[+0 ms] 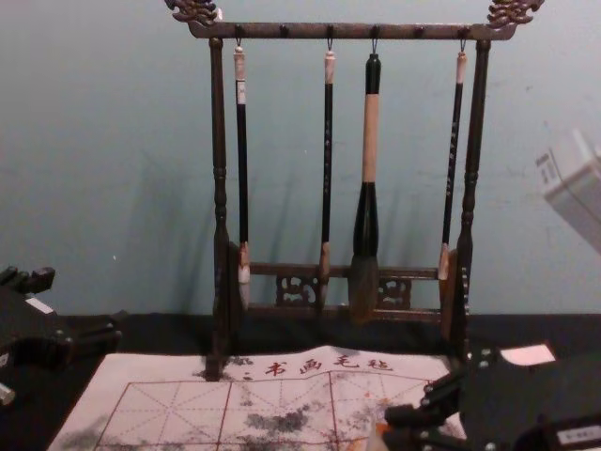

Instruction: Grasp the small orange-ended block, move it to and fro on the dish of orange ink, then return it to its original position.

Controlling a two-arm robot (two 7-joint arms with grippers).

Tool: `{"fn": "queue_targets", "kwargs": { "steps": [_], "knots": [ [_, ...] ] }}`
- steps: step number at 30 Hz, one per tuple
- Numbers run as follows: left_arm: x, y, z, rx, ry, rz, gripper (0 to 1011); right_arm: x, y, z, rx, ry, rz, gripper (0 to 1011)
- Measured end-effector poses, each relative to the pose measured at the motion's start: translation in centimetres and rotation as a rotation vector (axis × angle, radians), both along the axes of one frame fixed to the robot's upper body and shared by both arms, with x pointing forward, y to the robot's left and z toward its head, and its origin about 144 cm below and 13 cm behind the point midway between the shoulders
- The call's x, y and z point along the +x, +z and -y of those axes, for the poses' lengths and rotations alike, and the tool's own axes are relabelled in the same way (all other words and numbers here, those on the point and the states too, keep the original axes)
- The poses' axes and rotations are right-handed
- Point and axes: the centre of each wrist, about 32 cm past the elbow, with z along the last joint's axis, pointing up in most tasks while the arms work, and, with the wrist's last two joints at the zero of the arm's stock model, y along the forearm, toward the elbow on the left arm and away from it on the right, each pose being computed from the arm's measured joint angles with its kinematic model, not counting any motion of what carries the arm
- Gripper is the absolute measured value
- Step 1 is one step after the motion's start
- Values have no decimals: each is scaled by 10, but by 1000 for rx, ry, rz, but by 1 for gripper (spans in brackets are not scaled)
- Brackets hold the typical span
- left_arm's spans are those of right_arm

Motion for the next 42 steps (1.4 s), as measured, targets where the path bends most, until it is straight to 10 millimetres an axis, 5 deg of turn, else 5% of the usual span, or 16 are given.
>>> {"fn": "queue_targets", "kwargs": {
  "steps": [23, 42],
  "knots": [
    [0, 0, 0, 0, 0, 0, 1001, 10, -4, -15, 1, -3, -7, 82],
    [0, 0, 0, 0, 0, 0, 1001, 12, -1, -5, -12, -35, 1, 81]
  ]
}}
